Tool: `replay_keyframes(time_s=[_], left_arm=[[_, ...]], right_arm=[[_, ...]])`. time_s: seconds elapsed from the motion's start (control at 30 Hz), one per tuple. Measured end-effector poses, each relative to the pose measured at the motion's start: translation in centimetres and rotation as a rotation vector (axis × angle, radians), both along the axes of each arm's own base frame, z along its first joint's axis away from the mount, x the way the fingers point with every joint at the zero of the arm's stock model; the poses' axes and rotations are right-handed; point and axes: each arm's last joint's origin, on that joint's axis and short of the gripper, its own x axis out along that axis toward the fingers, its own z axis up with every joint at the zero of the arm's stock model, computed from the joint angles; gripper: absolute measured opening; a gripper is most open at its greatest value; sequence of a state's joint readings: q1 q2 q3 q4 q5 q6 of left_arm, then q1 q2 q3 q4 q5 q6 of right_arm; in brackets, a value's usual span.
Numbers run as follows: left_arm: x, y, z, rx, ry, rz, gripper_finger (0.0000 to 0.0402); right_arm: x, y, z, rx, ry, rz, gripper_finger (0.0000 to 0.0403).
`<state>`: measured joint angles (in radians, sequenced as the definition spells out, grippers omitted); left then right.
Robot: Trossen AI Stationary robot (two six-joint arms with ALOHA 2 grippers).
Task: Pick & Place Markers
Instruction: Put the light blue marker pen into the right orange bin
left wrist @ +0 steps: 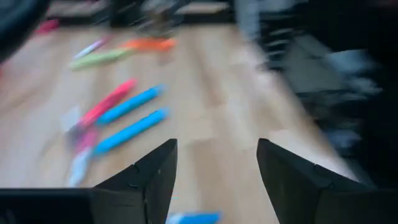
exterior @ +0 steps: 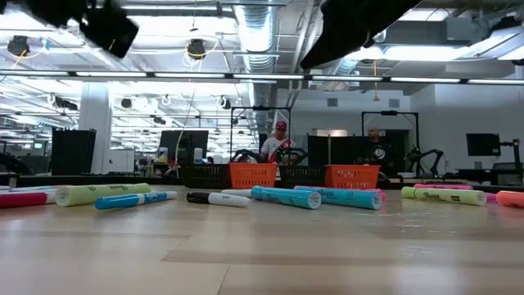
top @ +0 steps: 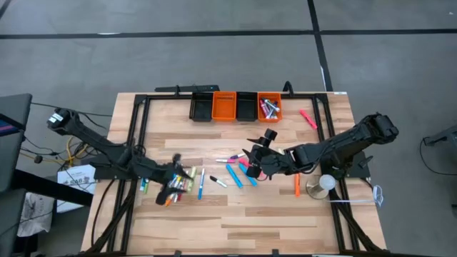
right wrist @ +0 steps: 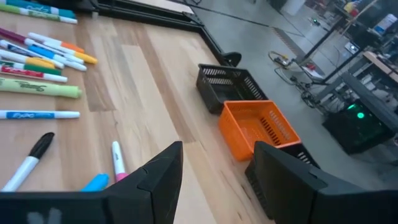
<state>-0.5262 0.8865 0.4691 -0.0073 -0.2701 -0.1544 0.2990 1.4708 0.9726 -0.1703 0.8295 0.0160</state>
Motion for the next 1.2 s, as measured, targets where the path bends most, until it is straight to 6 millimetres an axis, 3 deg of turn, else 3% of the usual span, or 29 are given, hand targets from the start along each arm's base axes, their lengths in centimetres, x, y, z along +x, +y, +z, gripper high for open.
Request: replay_keyframes(time_s=[0.23, 0.47, 0.63, 0.8, 0.93, 1.2], left_arm=[[-2.3, 2.6, -0.8, -0.107, 0.152, 0.392, 0.0208], [-2.4, 3.4, -2.0, -0.336, 0.212, 0.590, 0.0199], [-2.4, 3.4, -4.1, -0.354, 0.286, 0.646, 0.0192], [-2.2, 2.4, -5.2, -0.456, 0.508, 0.471, 0.0183], [-2.2, 1.5, -4.9, -0.616, 0.702, 0.286, 0.0173], [-3.2, 0.0, -4.5, -0.719, 0.911, 0.011, 0.0152]], right_arm=[[0.0, 0.0, 0.0, -0.029, 0.015, 0.016, 0.0187], [0.5, -0.4, 0.6, -0.092, -0.001, 0.038, 0.0189], [0.7, -0.6, 0.8, -0.081, -0.021, 0.028, 0.0187], [0.7, -0.7, 0.8, -0.098, -0.008, 0.033, 0.0184], [0.7, -0.7, 0.8, -0.100, -0.006, 0.036, 0.0185], [0.7, -0.7, 0.8, -0.086, -0.018, 0.031, 0.0181]])
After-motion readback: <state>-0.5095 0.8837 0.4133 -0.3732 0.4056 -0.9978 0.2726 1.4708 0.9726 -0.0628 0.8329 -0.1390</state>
